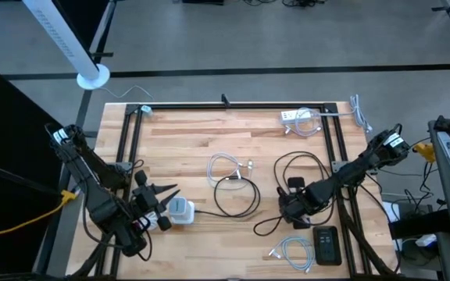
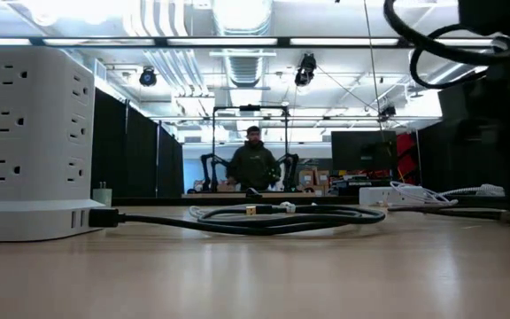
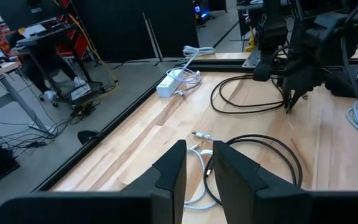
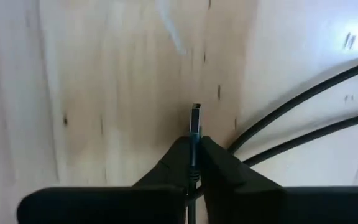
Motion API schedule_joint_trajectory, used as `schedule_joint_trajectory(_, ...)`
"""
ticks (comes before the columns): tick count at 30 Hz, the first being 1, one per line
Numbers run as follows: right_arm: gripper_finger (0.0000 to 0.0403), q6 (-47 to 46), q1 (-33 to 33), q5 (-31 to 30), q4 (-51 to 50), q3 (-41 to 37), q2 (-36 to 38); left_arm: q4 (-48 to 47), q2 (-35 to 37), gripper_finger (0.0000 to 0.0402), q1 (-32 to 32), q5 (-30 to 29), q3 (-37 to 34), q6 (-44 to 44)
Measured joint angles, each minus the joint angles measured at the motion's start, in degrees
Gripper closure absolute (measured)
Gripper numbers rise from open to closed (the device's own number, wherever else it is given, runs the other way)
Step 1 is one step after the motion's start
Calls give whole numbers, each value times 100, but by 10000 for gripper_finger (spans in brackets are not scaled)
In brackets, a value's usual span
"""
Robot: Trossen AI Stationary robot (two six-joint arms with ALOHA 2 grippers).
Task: Plug in charger cables
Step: Insert the black charger cable into the bottom white outlet extension
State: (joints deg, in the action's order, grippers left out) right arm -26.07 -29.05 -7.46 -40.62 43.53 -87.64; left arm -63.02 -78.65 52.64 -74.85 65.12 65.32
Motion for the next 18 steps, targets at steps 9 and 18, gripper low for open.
schedule_joint_trajectory(9,396,728,376,-451,-77,419,344,0,-1,338,-41,13,-2,-35)
schedule_joint_trajectory(18,395,1733,1072,-509,815,682,968,13,-3,338,-118,474,-31,-35)
